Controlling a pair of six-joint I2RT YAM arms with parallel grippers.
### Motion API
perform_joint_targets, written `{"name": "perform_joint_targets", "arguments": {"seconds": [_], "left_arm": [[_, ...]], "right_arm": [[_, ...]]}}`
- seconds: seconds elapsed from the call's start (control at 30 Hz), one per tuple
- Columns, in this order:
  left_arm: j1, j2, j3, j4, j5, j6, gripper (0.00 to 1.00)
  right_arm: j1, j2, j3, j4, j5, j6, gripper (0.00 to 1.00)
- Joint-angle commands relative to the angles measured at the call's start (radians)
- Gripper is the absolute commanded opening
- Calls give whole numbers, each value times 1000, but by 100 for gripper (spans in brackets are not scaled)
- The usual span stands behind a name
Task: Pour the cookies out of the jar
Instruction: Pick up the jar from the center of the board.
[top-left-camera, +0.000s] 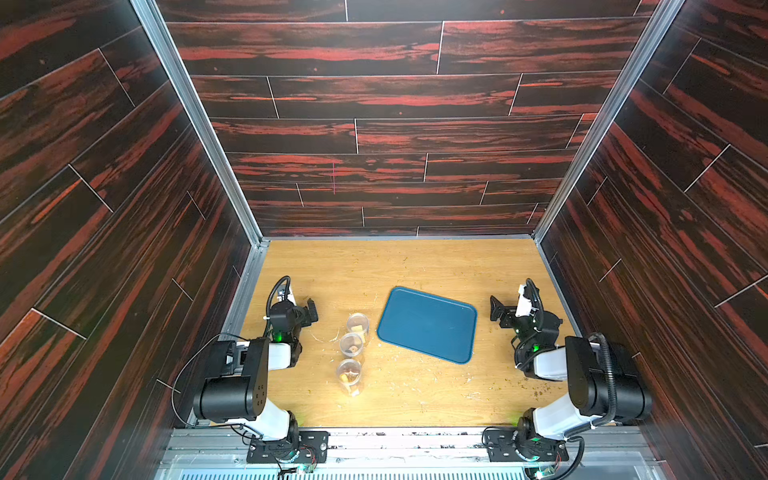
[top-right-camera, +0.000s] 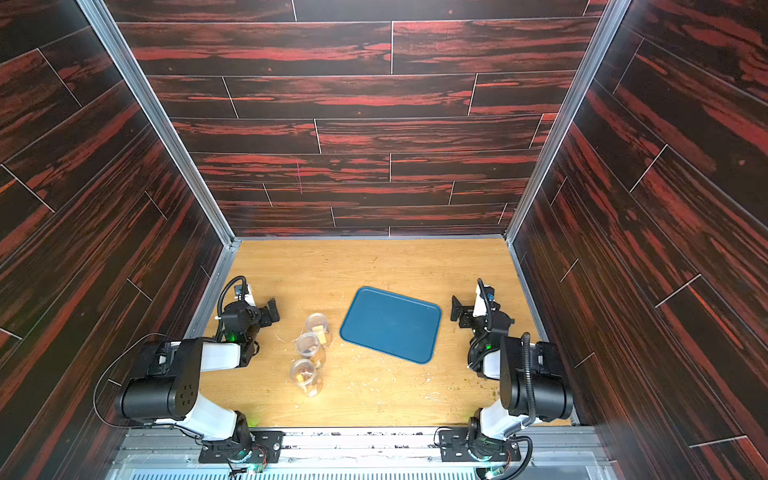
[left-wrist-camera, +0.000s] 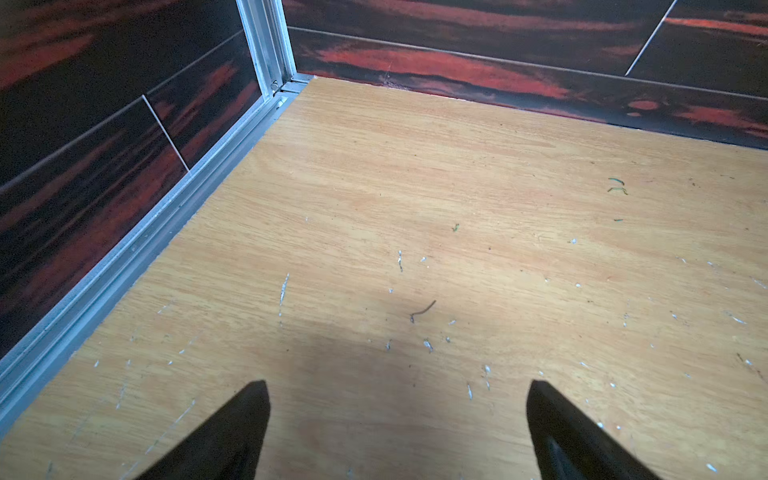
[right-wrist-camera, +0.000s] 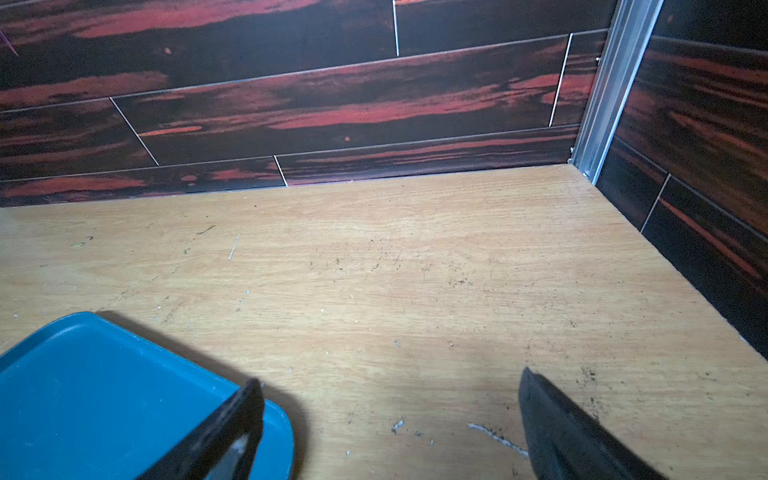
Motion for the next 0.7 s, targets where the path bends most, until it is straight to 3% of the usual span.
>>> {"name": "perform_joint_targets", "arguments": {"seconds": [0.0, 0.67], "left_arm": [[6, -24, 18, 2, 2, 11, 100], [5, -18, 13, 22, 2, 11, 100]], "right_arm": [[4, 0, -3, 26, -11, -12, 99], [3, 1, -3, 29, -12, -11, 99]]}}
